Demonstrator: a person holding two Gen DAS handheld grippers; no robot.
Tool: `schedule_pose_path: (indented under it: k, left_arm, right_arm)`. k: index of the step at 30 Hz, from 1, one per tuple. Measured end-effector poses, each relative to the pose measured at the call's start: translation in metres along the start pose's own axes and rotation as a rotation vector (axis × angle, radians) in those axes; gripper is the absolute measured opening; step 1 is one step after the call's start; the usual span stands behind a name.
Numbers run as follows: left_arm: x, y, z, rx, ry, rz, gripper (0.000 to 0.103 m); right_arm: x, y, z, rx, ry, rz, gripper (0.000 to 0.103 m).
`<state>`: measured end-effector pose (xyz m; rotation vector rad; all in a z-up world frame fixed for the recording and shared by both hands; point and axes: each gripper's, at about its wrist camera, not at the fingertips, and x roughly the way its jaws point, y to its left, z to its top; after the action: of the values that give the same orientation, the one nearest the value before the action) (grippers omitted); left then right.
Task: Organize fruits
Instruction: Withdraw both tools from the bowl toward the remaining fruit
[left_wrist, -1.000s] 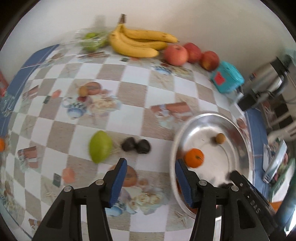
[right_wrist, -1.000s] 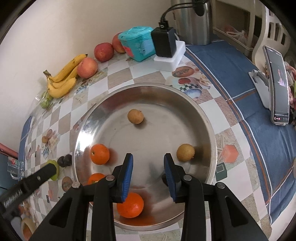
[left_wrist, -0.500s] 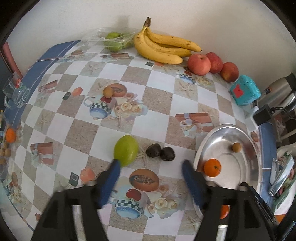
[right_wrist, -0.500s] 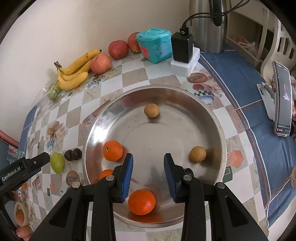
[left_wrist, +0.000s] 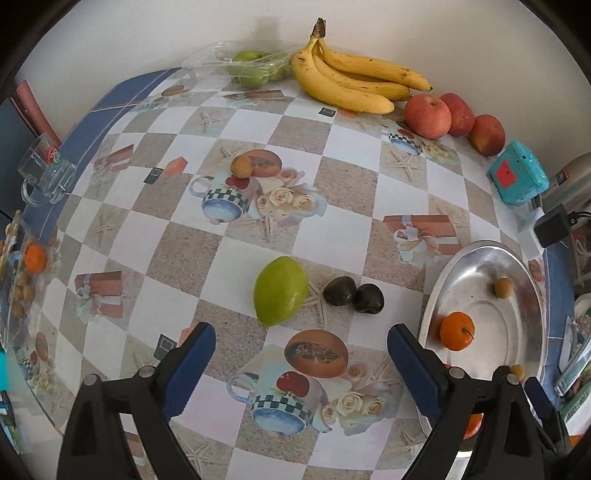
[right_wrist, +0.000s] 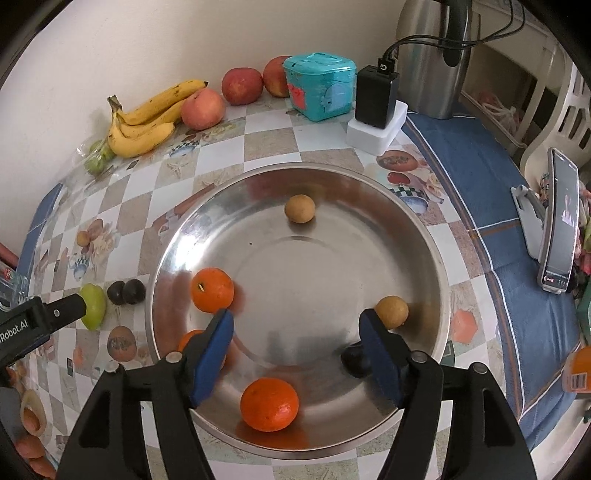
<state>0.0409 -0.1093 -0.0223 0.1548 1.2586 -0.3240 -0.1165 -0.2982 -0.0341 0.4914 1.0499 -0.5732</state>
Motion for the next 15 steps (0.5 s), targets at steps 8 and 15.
schedule_pose_path:
  k: [8,15]
  left_arm:
    - [0.0019,0.0051,0.0012,0.003,-0.01,0.04,0.103]
    - [0.0047,0.0102,0.0017,-0.009,0.001,0.037,0.103]
  right_arm:
    - [-0.001,0.0034,-0.001,-0.013,-0.028,-0.013,0.101]
    - [-0.0001,-0.0026,-0.0005,0.027,-0.029,-0.009,0.101]
